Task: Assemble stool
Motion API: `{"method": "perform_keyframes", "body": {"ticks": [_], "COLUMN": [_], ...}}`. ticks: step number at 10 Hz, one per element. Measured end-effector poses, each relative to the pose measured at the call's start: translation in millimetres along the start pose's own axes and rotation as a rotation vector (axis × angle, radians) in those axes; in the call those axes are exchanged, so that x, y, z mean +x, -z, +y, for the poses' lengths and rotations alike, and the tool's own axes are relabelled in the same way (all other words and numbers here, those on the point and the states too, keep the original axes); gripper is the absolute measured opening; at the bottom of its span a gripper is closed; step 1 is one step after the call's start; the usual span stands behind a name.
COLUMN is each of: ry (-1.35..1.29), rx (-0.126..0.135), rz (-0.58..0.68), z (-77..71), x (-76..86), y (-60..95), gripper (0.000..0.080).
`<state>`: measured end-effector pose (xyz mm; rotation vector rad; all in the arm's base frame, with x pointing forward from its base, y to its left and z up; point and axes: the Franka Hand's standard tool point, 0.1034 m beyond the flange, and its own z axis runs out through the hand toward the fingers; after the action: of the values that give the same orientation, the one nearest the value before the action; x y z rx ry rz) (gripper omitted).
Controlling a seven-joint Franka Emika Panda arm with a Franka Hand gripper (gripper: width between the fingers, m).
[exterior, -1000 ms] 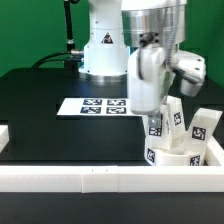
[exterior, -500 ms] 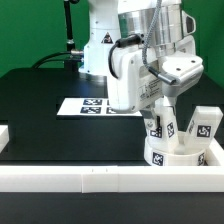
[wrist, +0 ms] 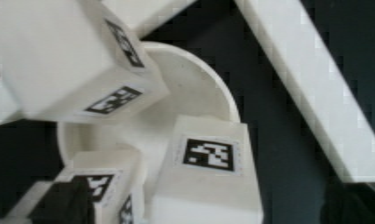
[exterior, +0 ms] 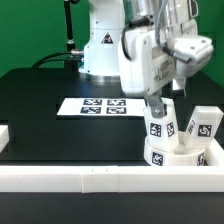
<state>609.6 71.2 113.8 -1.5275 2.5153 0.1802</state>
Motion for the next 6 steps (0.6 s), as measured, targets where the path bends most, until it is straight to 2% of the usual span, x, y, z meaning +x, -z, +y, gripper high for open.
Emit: {"method": "perform_keyframes", "body": {"ticks": [1,5,6], "ry": [0.096,0.460,0.654], "rx": [0.001,-0.009,-0.027], "rz": [-0.011,0.009,0.042], "z": [0.2,1.7,6.9], "x": [-3.9,0.9,-0.5], "y": [7.8,-0.3,-5.7], "gripper": [0.0646,0.0648,0.0648]}}
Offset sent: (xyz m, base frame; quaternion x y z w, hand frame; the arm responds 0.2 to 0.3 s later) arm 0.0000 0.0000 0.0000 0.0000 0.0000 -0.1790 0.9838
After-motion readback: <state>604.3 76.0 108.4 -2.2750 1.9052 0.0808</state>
